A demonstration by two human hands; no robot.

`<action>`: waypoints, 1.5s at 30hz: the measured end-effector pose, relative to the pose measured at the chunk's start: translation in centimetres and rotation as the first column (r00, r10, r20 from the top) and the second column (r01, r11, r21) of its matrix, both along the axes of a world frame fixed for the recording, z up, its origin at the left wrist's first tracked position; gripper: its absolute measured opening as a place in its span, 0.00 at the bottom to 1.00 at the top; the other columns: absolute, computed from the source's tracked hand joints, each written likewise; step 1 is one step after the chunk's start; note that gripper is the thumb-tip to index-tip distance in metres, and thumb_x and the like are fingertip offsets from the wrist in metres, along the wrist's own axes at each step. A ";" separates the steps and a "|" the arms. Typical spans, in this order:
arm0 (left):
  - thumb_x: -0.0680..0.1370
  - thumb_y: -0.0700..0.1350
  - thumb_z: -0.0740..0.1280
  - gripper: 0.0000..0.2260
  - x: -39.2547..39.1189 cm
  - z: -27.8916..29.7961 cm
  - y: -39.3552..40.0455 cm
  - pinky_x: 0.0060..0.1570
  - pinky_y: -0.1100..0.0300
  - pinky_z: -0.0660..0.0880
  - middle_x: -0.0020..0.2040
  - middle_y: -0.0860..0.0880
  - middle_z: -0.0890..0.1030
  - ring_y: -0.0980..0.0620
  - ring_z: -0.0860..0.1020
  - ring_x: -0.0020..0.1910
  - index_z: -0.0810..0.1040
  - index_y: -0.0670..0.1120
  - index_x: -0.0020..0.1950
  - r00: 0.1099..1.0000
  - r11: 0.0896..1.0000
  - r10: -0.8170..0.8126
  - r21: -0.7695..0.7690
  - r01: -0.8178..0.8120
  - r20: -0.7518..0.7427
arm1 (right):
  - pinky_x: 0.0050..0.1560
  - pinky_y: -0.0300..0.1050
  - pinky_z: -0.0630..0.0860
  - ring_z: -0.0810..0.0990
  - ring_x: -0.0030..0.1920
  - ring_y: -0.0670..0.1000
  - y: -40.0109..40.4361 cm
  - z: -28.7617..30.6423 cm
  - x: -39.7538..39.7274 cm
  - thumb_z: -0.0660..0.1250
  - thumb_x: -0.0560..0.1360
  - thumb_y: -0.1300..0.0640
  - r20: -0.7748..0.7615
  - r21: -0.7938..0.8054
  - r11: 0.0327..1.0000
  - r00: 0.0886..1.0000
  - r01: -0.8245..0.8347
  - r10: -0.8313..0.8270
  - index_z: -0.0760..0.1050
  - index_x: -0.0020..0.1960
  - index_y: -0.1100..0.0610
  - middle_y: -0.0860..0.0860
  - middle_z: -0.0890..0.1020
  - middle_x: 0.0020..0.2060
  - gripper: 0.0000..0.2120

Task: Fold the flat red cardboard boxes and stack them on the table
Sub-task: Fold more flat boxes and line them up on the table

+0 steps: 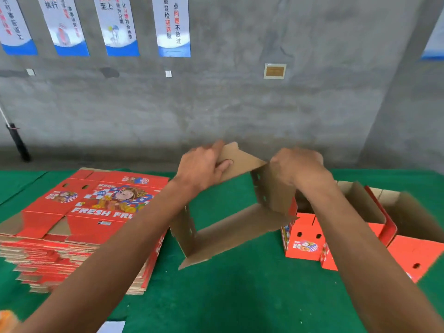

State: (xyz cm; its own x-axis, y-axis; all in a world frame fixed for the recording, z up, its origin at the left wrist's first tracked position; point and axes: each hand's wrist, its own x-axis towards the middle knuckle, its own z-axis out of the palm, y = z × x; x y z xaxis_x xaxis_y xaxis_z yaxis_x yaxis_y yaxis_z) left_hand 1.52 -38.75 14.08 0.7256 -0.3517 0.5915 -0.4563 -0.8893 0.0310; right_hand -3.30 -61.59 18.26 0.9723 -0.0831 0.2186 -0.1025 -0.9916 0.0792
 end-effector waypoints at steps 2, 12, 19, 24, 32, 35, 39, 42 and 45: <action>0.82 0.61 0.62 0.19 0.2 -2.2 -1.5 0.49 0.47 0.76 0.55 0.41 0.84 0.36 0.81 0.54 0.70 0.52 0.69 0.993 0.999 -0.025 0.020 0.028 -0.115 | 0.52 0.49 0.71 0.82 0.54 0.58 -1.0 -2.2 -0.2 0.65 0.80 0.56 -0.039 -0.088 0.996 0.999 0.004 -0.007 0.83 0.57 0.51 0.52 0.84 0.52 0.10; 0.83 0.64 0.59 0.25 2.0 -12.0 -6.3 0.64 0.47 0.70 0.69 0.47 0.79 0.43 0.77 0.65 0.66 0.53 0.76 0.909 0.954 -0.025 0.263 0.146 -0.416 | 0.65 0.53 0.67 0.78 0.67 0.59 -5.4 -12.9 0.2 0.67 0.78 0.61 -0.444 -0.185 0.981 0.895 -0.060 -0.029 0.78 0.67 0.56 0.56 0.82 0.64 0.17; 0.77 0.61 0.72 0.31 1.0 -14.9 -4.5 0.65 0.47 0.70 0.69 0.42 0.74 0.41 0.75 0.65 0.72 0.44 0.73 0.956 0.896 -0.292 0.360 0.261 0.033 | 0.68 0.54 0.66 0.70 0.69 0.61 -7.8 -17.0 -0.1 0.63 0.77 0.54 -0.453 -0.244 0.964 0.891 -0.102 -0.020 0.78 0.68 0.50 0.58 0.77 0.66 0.20; 0.80 0.52 0.68 0.11 -0.6 -16.8 -1.8 0.56 0.50 0.72 0.60 0.46 0.77 0.44 0.75 0.59 0.79 0.47 0.58 0.826 0.749 -0.548 0.517 0.414 0.133 | 0.76 0.59 0.57 0.66 0.73 0.62 -9.2 -18.3 0.0 0.63 0.77 0.43 -0.399 -0.303 0.948 0.916 -0.098 -0.033 0.76 0.71 0.45 0.56 0.74 0.71 0.23; 0.84 0.45 0.61 0.32 -1.2 -19.5 1.1 0.68 0.51 0.68 0.85 0.54 0.51 0.47 0.68 0.71 0.52 0.51 0.85 0.952 0.871 -0.189 0.406 0.276 -0.243 | 0.76 0.65 0.29 0.65 0.76 0.54 -10.0 -18.9 -0.4 0.65 0.75 0.37 -0.328 -0.297 0.919 0.932 -0.258 0.156 0.84 0.57 0.43 0.46 0.83 0.60 0.17; 0.85 0.47 0.61 0.17 -1.9 -18.7 1.9 0.69 0.47 0.72 0.80 0.60 0.65 0.52 0.73 0.71 0.77 0.52 0.73 0.830 0.926 -0.352 -0.031 0.377 -0.432 | 0.78 0.65 0.34 0.70 0.73 0.52 -10.8 -19.3 -0.9 0.64 0.76 0.38 -0.360 -0.337 0.879 0.909 -0.337 0.211 0.83 0.58 0.44 0.45 0.84 0.58 0.17; 0.82 0.70 0.50 0.31 -4.3 -18.7 3.2 0.72 0.46 0.70 0.66 0.56 0.82 0.57 0.77 0.69 0.84 0.53 0.65 0.694 0.826 -0.515 -0.506 0.246 -0.503 | 0.77 0.61 0.49 0.76 0.66 0.53 -11.5 -19.3 -0.8 0.65 0.78 0.38 -0.383 -0.320 0.898 0.908 -0.303 0.169 0.77 0.66 0.39 0.45 0.84 0.59 0.18; 0.77 0.77 0.45 0.37 -5.7 -19.2 4.3 0.78 0.46 0.59 0.72 0.56 0.77 0.57 0.67 0.77 0.81 0.57 0.68 0.673 0.834 -0.517 -0.488 0.256 -0.529 | 0.71 0.56 0.59 0.76 0.66 0.55 -11.5 -19.0 -0.2 0.67 0.76 0.40 -0.404 -0.289 0.919 0.904 -0.267 0.135 0.75 0.69 0.37 0.46 0.83 0.62 0.21; 0.77 0.77 0.43 0.39 -6.3 -19.4 4.5 0.81 0.52 0.47 0.72 0.57 0.76 0.63 0.62 0.78 0.81 0.55 0.68 0.688 0.806 -0.569 -0.473 0.356 -0.451 | 0.64 0.54 0.63 0.78 0.64 0.55 -11.6 -18.7 0.8 0.69 0.73 0.42 -0.420 -0.226 0.948 0.900 -0.225 0.113 0.73 0.68 0.37 0.47 0.83 0.60 0.23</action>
